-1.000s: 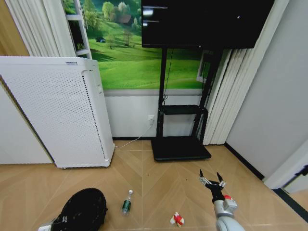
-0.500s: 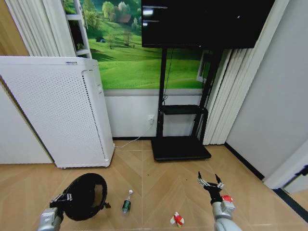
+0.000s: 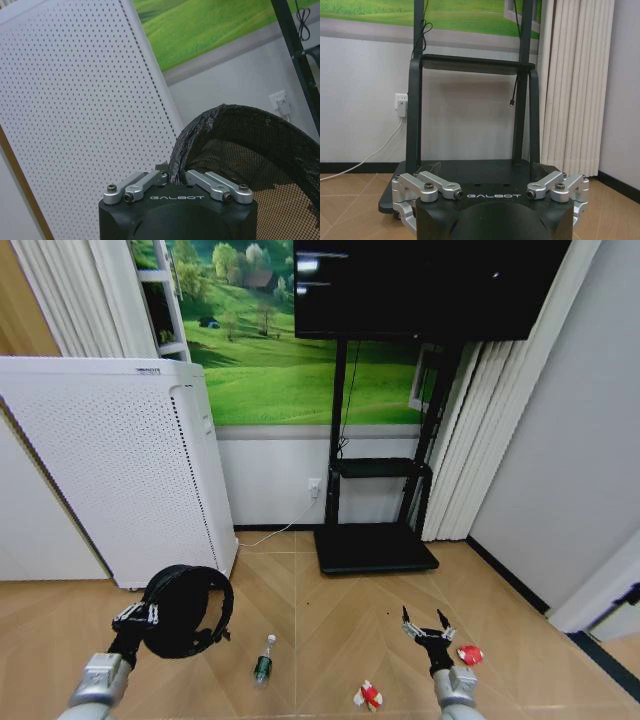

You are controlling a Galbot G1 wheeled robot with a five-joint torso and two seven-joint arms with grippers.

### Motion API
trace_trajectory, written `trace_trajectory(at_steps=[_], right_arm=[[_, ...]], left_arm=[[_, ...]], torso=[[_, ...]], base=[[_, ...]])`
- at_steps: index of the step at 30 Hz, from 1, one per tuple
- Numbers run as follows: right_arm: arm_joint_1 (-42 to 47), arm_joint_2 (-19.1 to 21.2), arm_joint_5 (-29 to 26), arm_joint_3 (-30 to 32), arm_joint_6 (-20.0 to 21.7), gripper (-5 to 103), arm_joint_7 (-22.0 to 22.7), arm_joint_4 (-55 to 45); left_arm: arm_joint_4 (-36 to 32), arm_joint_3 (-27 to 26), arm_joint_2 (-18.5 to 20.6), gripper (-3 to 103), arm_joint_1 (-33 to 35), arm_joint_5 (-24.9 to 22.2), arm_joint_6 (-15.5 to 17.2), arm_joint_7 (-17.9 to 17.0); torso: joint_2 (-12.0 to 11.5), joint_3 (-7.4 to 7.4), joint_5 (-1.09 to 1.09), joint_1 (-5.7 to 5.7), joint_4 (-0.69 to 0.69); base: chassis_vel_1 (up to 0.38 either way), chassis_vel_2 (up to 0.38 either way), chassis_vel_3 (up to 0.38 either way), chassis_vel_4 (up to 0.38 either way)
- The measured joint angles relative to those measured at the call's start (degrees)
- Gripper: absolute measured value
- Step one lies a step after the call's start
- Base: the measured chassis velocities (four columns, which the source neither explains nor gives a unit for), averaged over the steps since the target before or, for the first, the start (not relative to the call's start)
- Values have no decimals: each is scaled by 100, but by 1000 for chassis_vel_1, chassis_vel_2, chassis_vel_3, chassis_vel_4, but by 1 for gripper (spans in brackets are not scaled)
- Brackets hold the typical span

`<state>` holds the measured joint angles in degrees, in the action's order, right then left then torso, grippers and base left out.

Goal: Pick up the trash bin and place the garbage on the floor into it.

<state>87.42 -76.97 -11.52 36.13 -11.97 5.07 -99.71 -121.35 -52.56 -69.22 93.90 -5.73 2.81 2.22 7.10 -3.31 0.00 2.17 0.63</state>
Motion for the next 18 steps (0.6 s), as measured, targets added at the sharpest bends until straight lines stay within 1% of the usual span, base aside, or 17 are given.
trace_trajectory(at_steps=[7,13,18], right_arm=[[-17,-19,216,-142,0,100,14,24],[-38,-30,238,-193,2,100,49,42],[-65,-70,230,-213,13,100,76,65]], left_arm=[[-13,86,-5,5,-110,16,-134,89],[-12,98,-15,5,-111,19,-165,105],[44,118,-27,5,-129,19,-173,106]], torso=[[0,0,0,0,0],[0,0,0,0,-1],[0,0,0,0,1]], base=[[0,0,0,0],[0,0,0,0],[137,103,-110,-130]])
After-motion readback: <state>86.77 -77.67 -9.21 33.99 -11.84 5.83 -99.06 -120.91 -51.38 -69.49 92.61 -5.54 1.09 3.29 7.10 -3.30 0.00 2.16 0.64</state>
